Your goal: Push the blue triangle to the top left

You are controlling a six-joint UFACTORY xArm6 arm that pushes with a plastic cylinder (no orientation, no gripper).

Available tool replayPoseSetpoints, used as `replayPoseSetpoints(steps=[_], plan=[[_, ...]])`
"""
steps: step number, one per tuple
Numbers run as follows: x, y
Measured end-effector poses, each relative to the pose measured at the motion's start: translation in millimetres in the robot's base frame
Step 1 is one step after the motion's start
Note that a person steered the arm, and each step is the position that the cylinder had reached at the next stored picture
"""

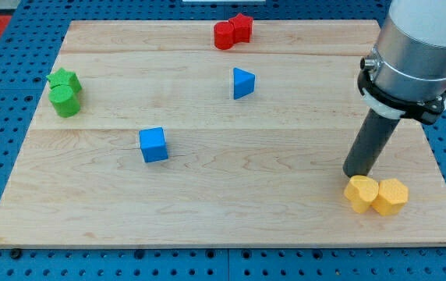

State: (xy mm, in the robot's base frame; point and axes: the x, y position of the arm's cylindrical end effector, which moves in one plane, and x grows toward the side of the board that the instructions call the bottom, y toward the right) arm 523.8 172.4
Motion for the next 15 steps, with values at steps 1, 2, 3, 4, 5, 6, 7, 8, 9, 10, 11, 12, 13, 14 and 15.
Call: replayPoseSetpoints(steps=[1, 2, 3, 4, 5, 6, 7, 8, 9, 10, 11, 12, 13, 14, 15], plan=[[0.0, 0.0], [0.0, -1.4], [-0.9, -15.3], [-7.2, -42.7], [-16.9, -73.9], [-42.2, -90.4], [-67.9, -97.8], [-93.2, -106.1], [-118.7, -115.2], [-140.3, -126.0], [-150.4, -126.5], [-162.3, -133.5], [-182.3, -162.3], [-204.6, -193.6], [-225.3, -221.7]])
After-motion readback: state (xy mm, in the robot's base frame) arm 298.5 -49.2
